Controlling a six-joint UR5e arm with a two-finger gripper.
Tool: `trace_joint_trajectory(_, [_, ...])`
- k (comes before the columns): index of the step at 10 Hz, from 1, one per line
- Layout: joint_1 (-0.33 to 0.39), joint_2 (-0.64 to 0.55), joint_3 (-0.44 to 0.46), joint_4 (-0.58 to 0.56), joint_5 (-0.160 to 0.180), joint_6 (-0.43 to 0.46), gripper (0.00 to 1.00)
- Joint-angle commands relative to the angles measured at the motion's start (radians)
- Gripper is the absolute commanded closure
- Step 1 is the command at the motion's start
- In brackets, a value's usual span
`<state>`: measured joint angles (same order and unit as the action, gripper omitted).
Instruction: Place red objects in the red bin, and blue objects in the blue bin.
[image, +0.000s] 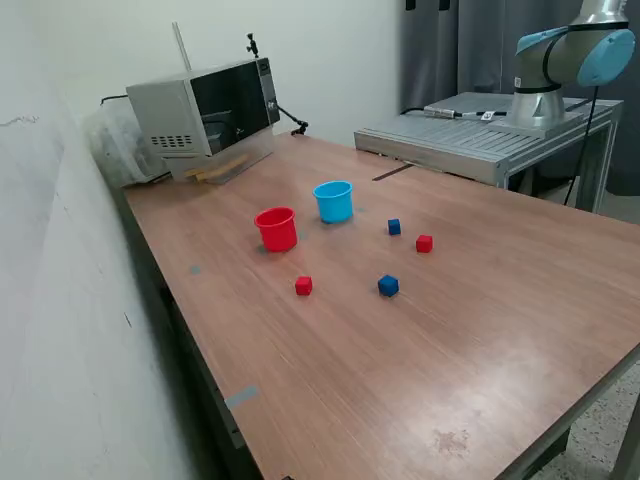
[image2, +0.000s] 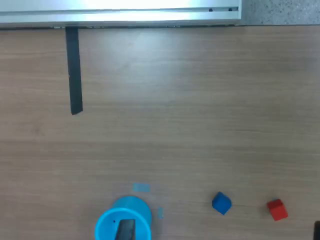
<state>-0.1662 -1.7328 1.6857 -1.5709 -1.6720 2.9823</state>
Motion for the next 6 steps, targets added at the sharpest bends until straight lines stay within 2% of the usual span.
trace_joint_trajectory(1, [0.001, -0.001, 0.000, 0.000, 0.000, -0.002, 0.00])
trace_joint_trajectory(6, [0.000, -0.002, -0.009, -0.006, -0.005, -0.003, 0.00])
